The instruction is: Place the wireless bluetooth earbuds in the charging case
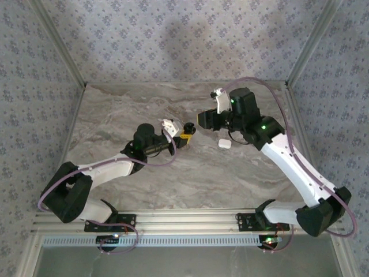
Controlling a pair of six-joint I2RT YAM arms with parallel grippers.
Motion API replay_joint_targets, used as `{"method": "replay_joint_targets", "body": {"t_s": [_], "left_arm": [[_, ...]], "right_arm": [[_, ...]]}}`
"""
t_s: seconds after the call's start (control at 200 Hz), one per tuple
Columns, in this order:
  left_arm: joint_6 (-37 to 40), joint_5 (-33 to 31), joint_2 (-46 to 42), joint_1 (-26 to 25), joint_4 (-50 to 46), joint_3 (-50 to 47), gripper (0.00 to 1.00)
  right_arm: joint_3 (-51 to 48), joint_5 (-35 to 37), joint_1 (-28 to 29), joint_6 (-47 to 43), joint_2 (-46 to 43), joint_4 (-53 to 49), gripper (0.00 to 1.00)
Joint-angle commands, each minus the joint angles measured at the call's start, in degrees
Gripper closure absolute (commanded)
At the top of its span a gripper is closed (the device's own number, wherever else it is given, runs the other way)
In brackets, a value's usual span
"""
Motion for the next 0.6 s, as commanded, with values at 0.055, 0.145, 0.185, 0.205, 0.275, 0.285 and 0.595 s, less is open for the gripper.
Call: {"method": "replay_joint_targets", "body": {"t_s": [0.055,0.145,0.185,0.205,0.275,0.285,0.595], "left_arm": [[1.46,4.89,-1.8,0.58,-2.71,2.46,0.94],[2.0,6.4,-1.89,0.62,-4.69,3.15,0.94],[2.13,6.8,-1.98,0.64,-5.29,3.34,0.94],[2.21,6.97,-1.98,0.62,-5.51,3.42,0.94],[2.32,7.24,-2.03,0.62,-5.92,3.68,0.94],[2.32,7.26,-1.99,0.65,-5.96,3.7,0.94],[2.21,7.79,-1.76,0.66,-6.41,4.19,0.94]], "right_arm": [[6.82,1.36,1.31,0.97,5.31,-14.86,0.67],[10.73,3.12,2.85,-1.08,8.38,-19.51,0.67],[12.36,3.36,3.22,-1.71,9.8,-21.43,0.66],[13.16,3.48,3.4,-1.97,10.52,-22.19,0.66],[15.71,3.91,4.01,-2.79,12.86,-24.65,0.66],[15.91,3.99,4.08,-2.91,13.16,-24.98,0.66],[23.24,4.46,5.99,-5.86,20.62,-31.16,0.65]]}}
